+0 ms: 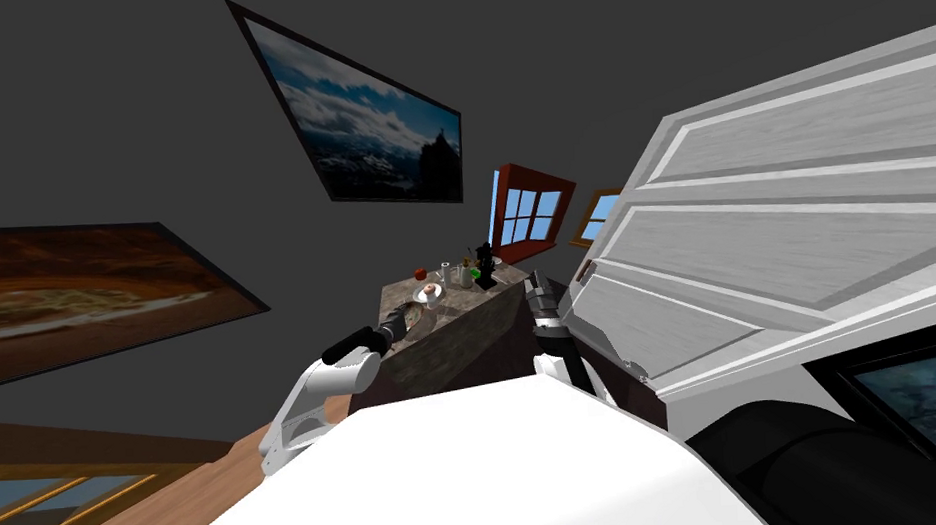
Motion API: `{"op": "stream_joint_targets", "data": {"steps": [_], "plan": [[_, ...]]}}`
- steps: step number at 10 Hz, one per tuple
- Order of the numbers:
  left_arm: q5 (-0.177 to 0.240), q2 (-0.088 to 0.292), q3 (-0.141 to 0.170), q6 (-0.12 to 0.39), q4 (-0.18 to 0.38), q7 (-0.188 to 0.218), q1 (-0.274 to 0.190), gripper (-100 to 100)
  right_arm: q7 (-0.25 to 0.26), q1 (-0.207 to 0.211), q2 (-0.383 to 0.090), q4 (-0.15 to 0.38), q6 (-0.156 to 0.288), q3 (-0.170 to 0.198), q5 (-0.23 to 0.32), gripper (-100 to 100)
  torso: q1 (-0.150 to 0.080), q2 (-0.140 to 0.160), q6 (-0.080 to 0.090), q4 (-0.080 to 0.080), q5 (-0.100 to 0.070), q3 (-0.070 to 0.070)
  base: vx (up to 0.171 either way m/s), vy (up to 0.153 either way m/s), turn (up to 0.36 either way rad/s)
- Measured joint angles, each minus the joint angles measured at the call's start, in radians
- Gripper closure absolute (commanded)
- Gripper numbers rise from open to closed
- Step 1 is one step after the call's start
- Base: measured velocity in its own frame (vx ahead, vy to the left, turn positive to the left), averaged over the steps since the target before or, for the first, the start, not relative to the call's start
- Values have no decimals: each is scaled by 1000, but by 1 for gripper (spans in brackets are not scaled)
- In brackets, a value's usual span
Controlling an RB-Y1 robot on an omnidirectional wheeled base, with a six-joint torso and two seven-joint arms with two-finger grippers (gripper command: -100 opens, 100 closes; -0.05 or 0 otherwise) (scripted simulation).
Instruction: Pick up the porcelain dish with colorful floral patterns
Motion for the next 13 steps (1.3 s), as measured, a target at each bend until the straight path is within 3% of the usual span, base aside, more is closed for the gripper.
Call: {"op": "stream_joint_targets", "data": {"steps": [4, 5, 6, 9, 10, 13], "plan": [[-31, -1, -6, 100, 38, 35, 47, -100, 0, 0, 0, 0, 0, 0, 0, 0, 1, 0, 0, 0, 0, 0, 56, 9, 42], [-31, -1, -6, 101, 41, 36, 48, 0, 0, 0, 0, 0, 0, 0, 0, 0, 1, 2, 0, 0, 0, 1, 0, 0, 0], [-31, -1, -6, 101, 41, 36, 48, -100, 0, 0, 0, 0, 0, 0, 0, 0, 0, 3, 0, 1, 0, 2, 18, 1, -15], [-39, -9, -8, 58, 102, 28, 31, -100, 0, 0, 0, 0, 0, 0, 0, 0, 0, 2, 0, 0, 0, 1, 24, -6, -9], [-39, -9, -8, 55, 104, 28, 30, 100, 0, 0, 0, 0, 0, 0, 0, 0, 0, 3, 0, 1, 0, 2, 0, 0, 0], [-40, -8, -9, 55, 103, 26, 29, 100, 0, 0, 0, 0, 0, 0, 0, 0, 0, 4, -1, 1, 0, 2, 1, 1, -3]]}}
